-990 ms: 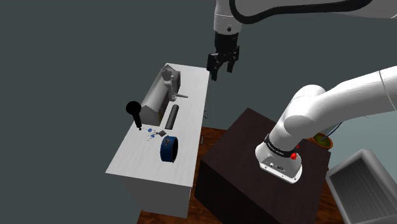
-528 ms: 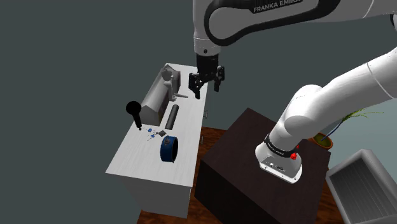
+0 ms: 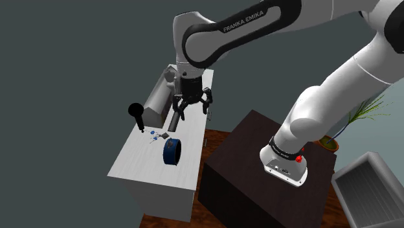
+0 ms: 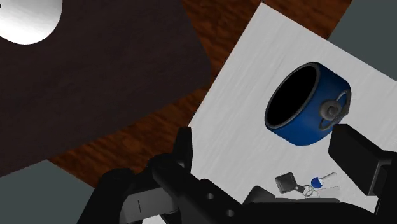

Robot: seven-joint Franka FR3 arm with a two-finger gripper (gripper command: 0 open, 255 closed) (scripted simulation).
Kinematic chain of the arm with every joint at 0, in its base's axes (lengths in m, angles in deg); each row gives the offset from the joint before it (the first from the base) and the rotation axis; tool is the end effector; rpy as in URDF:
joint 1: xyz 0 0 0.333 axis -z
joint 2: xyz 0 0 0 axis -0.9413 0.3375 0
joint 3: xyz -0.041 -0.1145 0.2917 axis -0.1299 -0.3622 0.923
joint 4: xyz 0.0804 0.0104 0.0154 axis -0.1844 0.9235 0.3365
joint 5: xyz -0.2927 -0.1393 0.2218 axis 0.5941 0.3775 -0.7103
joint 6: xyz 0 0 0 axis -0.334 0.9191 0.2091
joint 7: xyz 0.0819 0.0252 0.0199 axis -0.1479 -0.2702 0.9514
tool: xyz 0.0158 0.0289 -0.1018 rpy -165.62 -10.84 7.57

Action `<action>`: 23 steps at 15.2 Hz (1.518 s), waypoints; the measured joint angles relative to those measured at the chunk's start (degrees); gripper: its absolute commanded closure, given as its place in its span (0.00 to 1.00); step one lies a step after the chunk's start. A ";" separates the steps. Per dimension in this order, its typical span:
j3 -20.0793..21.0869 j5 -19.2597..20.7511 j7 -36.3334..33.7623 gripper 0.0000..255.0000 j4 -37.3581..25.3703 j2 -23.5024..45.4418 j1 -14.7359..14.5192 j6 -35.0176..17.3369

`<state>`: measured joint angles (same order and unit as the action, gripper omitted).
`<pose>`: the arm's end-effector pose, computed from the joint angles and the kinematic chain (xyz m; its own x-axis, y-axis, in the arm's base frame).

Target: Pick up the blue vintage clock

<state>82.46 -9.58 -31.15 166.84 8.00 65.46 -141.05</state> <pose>0.3801 0.2159 0.3934 0.8613 -0.4052 -0.3065 -0.4291 -0.9032 -0.0116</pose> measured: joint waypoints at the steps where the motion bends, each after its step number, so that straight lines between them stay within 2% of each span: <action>1: 0.76 -0.75 -1.67 0.00 -0.76 1.98 -0.28 -1.05; 10: 4.21 -4.06 -13.70 0.00 -9.71 21.84 -2.51 -10.81; 18: 4.24 -3.91 -13.38 0.00 -8.86 26.73 -3.29 -16.30; 19: 4.25 -3.90 -13.39 1.00 -8.84 26.82 -3.32 -16.44; 23: 4.27 -3.90 -13.40 1.00 -8.87 26.86 -3.36 -16.54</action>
<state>86.73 -13.48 -44.54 157.97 34.86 62.10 -157.59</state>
